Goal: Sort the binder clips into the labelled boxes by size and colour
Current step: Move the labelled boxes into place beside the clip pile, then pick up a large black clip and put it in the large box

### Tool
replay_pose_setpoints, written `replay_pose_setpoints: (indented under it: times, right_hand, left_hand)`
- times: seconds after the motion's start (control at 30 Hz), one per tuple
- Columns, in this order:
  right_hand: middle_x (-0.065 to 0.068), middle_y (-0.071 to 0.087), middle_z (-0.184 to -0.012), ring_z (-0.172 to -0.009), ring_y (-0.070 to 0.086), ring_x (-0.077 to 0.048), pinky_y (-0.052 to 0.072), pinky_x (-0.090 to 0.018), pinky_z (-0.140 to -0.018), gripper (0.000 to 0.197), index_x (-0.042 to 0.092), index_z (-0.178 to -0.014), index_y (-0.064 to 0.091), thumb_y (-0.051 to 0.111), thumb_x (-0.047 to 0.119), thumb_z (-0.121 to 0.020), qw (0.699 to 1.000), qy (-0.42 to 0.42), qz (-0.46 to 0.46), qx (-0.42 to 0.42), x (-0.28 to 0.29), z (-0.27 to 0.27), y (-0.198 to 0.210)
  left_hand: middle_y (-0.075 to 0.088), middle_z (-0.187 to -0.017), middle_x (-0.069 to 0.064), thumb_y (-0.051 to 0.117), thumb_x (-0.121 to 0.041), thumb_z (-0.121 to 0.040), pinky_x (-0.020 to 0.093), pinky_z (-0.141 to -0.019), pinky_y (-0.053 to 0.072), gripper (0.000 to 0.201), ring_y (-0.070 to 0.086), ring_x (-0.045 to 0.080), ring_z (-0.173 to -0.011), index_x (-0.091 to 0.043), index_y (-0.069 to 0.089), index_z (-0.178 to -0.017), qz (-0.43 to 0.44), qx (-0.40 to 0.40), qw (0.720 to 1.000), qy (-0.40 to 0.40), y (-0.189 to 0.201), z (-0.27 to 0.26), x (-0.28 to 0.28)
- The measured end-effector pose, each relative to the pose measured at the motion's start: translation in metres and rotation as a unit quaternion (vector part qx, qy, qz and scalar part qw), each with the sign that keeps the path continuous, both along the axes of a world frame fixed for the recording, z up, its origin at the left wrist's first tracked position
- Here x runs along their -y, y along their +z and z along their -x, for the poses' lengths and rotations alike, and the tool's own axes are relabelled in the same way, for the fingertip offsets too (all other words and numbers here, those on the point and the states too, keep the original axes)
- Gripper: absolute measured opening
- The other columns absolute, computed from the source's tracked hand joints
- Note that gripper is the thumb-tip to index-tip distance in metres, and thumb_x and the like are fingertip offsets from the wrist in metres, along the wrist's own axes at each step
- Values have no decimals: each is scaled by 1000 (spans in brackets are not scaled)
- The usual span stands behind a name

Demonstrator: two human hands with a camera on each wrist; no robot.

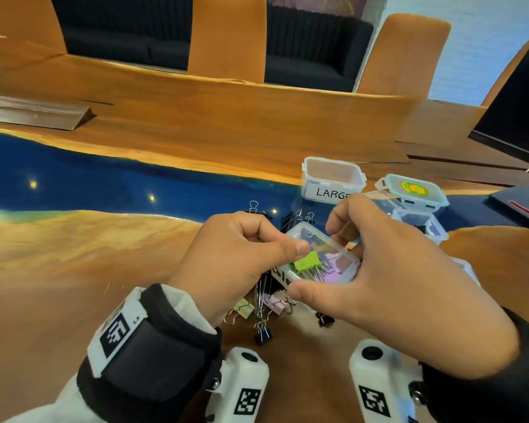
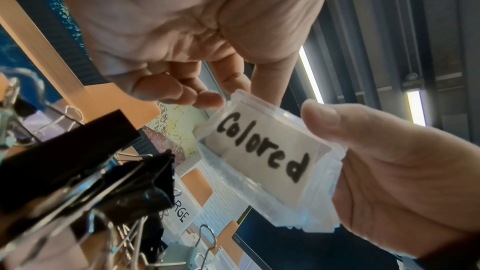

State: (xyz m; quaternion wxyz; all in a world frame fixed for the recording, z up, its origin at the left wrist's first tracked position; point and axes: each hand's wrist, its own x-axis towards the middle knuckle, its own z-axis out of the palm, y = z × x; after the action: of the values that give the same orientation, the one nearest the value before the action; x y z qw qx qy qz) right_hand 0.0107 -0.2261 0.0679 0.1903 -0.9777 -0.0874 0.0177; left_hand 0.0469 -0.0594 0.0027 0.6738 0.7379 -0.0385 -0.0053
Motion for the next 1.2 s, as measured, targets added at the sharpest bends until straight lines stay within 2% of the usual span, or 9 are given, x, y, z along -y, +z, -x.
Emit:
replay_pose_setpoints:
  times: [0.1,0.17,0.23,0.37,0.6,0.73,0.97,1.1,1.2]
  right_hand:
    - [20,56,-89,-79,57,3,47,-15,-64,60,40,-98,38,72,72,-59,1000,-1,0,2,5,-2,0]
    - [22,55,-91,-80,58,5,49,-18,-65,55,42,-100,40,76,62,-65,1000,-2,-16,5,13,-10,1]
    - [20,56,-97,-76,59,1,50,-21,-62,54,39,-106,42,80,49,-69,1000,-10,-21,18,26,-27,3]
    - [10,58,-113,-86,62,-6,48,-22,-59,63,32,-119,40,82,31,-73,997,-47,53,-8,56,-85,5]
    - [1,62,-113,-89,64,-19,58,-42,-80,61,27,-119,41,81,26,-74,974,-38,207,-82,71,-154,-20]
    - [-2,61,-116,-90,61,-21,56,-36,-76,59,23,-121,43,80,22,-75,962,-19,256,-92,68,-163,-30]
    - [3,59,-114,-92,61,-18,52,-33,-73,60,26,-131,45,76,22,-80,971,1,230,-70,62,-148,-23]
    - [13,64,-95,-88,61,-12,49,-28,-75,16,33,-95,59,70,31,-84,987,69,142,-31,46,-103,-10]
    - [9,64,-76,-71,59,-7,42,-24,-60,19,27,-78,62,66,43,-87,971,108,180,-114,31,-71,-22]
  left_hand:
    - [66,-79,23,91,-39,-63,50,-75,57,29,63,30,-72,-17,72,-67,47,22,998,27,-1,-1,-1]
    - [66,-71,9,87,-34,-68,27,-66,51,22,59,11,-65,-20,70,-64,86,37,994,54,-1,-3,-2]
    - [62,-68,-1,83,-30,-73,19,-65,47,20,52,5,-58,-22,68,-64,107,37,991,74,0,-4,-3]
    - [59,-68,-3,81,-28,-76,26,-71,47,18,47,5,-54,-21,68,-67,124,29,989,74,-1,-4,-1]
    - [61,-75,0,80,-45,-65,28,-70,42,23,49,9,-58,-25,69,-66,127,14,989,78,-4,-9,-3]
    - [51,-70,2,82,-46,-63,34,-66,40,27,39,24,-67,-24,68,-67,135,7,988,75,-6,-10,-5]
    - [51,-65,0,80,-49,-58,32,-62,40,30,41,17,-62,-23,69,-69,150,0,986,71,-7,-10,-6]
    - [52,-64,-1,80,-48,-57,29,-61,40,27,43,14,-60,-25,69,-67,155,-4,985,69,-7,-11,-7]
    - [53,-63,-3,84,-46,-61,29,-60,41,27,45,13,-61,-25,69,-68,151,-12,986,69,-9,-11,-6]
